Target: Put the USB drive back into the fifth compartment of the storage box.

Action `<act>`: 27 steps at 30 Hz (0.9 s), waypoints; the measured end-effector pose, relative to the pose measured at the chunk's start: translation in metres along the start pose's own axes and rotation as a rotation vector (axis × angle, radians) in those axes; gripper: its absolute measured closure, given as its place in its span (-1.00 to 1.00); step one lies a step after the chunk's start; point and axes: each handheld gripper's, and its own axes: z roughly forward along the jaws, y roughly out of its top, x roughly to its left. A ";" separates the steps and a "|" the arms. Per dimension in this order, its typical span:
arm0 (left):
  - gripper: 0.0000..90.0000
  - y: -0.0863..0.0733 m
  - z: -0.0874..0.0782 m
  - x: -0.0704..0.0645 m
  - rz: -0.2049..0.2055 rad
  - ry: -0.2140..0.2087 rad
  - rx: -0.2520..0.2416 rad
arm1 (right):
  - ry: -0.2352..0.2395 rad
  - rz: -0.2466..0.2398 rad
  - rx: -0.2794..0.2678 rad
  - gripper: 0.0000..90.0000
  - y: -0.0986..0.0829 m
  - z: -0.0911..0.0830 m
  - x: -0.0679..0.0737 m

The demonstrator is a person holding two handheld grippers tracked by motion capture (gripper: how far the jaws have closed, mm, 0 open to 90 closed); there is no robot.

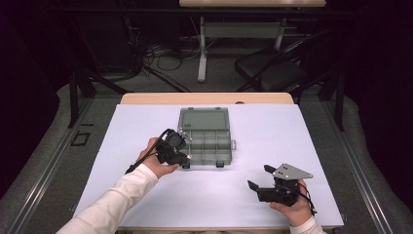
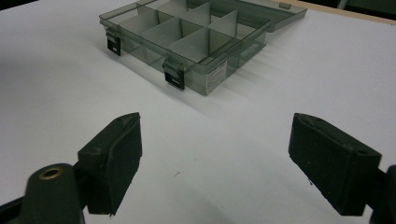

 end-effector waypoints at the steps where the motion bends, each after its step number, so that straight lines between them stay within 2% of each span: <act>1: 0.76 0.000 0.000 0.001 -0.003 0.002 -0.002 | 0.000 -0.001 0.000 -0.62 0.000 0.000 0.000; 16: 0.76 0.003 0.001 0.015 -0.033 0.025 0.007 | -0.001 -0.002 0.001 -0.62 0.000 0.000 0.000; 27: 0.76 0.006 0.007 0.023 -0.045 0.027 0.021 | -0.002 -0.004 0.002 -0.61 0.000 -0.001 0.001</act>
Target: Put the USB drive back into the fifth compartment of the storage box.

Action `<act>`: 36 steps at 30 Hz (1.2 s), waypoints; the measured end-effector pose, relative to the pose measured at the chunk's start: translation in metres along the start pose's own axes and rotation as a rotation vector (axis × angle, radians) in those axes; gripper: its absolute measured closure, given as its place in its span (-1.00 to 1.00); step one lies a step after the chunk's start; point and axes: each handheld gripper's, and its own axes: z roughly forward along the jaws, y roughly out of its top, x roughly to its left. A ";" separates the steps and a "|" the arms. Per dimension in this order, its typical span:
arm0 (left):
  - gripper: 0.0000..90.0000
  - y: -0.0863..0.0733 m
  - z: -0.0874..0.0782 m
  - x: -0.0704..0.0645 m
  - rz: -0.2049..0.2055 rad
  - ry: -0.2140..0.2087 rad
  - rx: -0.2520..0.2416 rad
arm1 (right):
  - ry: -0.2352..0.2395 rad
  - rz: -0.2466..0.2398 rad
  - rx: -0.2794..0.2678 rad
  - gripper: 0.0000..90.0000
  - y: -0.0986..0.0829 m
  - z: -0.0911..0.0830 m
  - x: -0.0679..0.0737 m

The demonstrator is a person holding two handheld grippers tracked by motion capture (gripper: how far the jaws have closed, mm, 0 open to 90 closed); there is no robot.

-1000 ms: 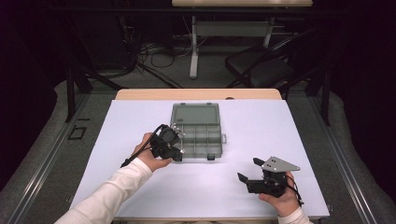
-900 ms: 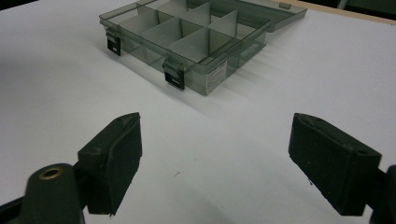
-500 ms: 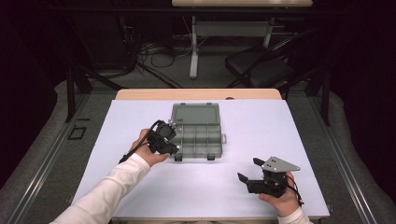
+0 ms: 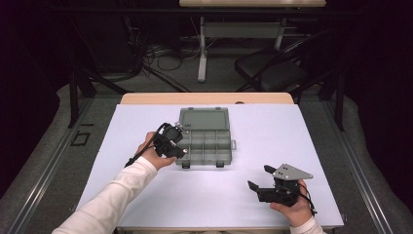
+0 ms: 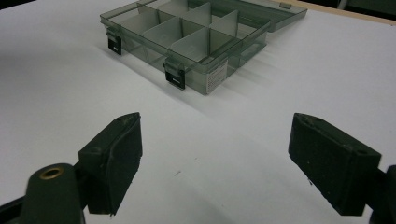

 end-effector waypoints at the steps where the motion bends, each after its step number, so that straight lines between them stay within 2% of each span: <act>1: 0.76 0.001 0.001 0.002 -0.003 -0.003 0.006 | -0.001 -0.001 -0.001 -0.61 0.000 0.000 0.000; 16: 0.76 0.003 0.013 0.014 -0.037 0.006 0.028 | 0.000 -0.001 0.000 -0.61 0.000 0.000 0.000; 36: 0.76 0.007 0.027 0.020 -0.047 0.015 0.069 | 0.001 -0.002 0.001 -0.61 0.000 0.000 0.000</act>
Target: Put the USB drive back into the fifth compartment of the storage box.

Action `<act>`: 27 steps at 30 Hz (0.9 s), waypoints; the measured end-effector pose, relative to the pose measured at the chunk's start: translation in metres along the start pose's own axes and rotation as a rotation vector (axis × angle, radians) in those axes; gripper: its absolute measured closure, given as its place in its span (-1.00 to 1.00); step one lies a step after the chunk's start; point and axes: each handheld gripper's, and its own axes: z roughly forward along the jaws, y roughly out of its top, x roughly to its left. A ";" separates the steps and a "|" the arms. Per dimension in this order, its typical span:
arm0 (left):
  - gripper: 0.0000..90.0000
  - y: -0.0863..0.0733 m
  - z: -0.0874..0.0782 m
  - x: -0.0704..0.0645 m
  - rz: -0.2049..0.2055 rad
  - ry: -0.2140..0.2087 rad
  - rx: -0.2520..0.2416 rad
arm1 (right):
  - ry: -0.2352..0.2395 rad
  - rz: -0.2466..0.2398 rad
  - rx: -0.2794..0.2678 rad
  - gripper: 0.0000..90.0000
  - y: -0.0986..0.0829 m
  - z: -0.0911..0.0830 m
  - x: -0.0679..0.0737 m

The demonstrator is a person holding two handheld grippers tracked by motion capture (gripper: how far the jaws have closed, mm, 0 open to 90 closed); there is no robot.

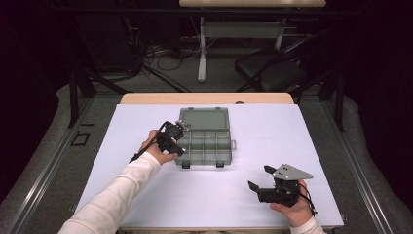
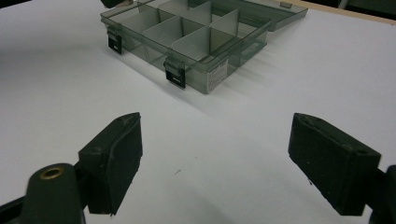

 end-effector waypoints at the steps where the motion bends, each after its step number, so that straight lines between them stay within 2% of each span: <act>1: 0.76 0.000 0.000 0.000 -0.002 0.001 0.000 | 0.000 0.000 0.000 -0.61 0.000 0.000 0.000; 23: 0.75 0.002 0.005 0.000 0.001 0.009 0.004 | 0.001 -0.001 0.002 -0.61 0.000 0.000 0.000; 27: 0.70 0.002 0.005 0.000 0.000 0.009 -0.003 | 0.001 -0.002 0.002 -0.61 0.000 0.000 0.000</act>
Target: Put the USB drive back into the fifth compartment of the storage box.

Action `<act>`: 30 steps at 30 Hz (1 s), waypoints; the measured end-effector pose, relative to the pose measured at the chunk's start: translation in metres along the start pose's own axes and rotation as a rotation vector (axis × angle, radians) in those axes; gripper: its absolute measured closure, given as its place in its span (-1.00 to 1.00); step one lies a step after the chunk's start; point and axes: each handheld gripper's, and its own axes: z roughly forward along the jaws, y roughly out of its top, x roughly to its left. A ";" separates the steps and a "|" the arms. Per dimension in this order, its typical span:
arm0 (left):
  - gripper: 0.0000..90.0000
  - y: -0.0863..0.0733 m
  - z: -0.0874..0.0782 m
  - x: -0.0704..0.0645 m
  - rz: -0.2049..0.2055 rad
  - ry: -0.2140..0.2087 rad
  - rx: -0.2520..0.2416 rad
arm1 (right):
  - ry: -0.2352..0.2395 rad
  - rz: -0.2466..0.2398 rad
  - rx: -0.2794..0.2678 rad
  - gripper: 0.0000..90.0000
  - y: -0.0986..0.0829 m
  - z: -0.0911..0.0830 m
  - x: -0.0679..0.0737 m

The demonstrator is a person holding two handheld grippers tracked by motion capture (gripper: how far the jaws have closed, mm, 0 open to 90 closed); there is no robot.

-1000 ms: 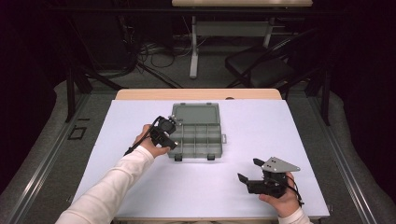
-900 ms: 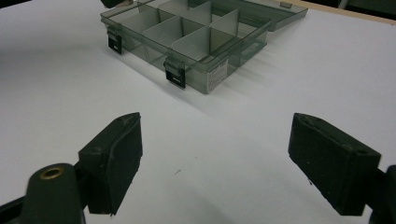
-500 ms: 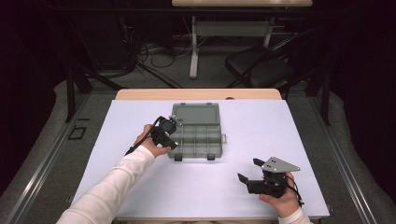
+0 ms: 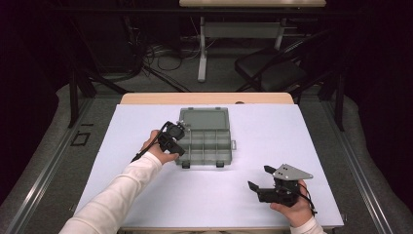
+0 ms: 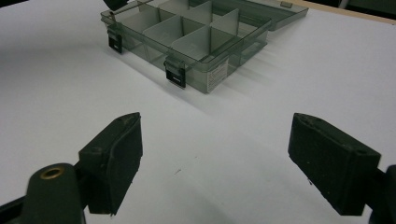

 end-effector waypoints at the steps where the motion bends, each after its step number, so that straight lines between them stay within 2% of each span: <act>1: 0.67 0.000 -0.001 0.000 -0.003 -0.001 -0.006 | 0.001 0.001 0.000 -0.61 0.000 0.000 0.000; 10: 0.42 -0.003 -0.005 0.003 -0.027 -0.010 -0.025 | 0.002 0.004 0.001 -0.61 0.000 0.000 0.000; 14: 0.33 -0.004 -0.007 0.004 -0.026 -0.008 -0.033 | 0.002 0.003 0.002 -0.61 0.000 0.000 0.001; 20: 0.25 -0.006 -0.011 0.006 -0.034 -0.012 -0.052 | 0.001 0.002 0.004 -0.61 0.000 0.000 0.001; 24: 0.09 -0.008 -0.013 0.005 -0.033 -0.008 -0.081 | 0.003 0.003 0.006 -0.61 0.000 0.001 0.001; 28: 0.06 -0.010 -0.016 0.006 -0.035 -0.011 -0.078 | 0.002 0.002 0.005 -0.61 0.000 0.001 0.001; 30: 0.03 -0.011 -0.017 0.005 -0.020 -0.010 -0.085 | 0.003 0.001 0.006 -0.61 0.000 0.001 0.001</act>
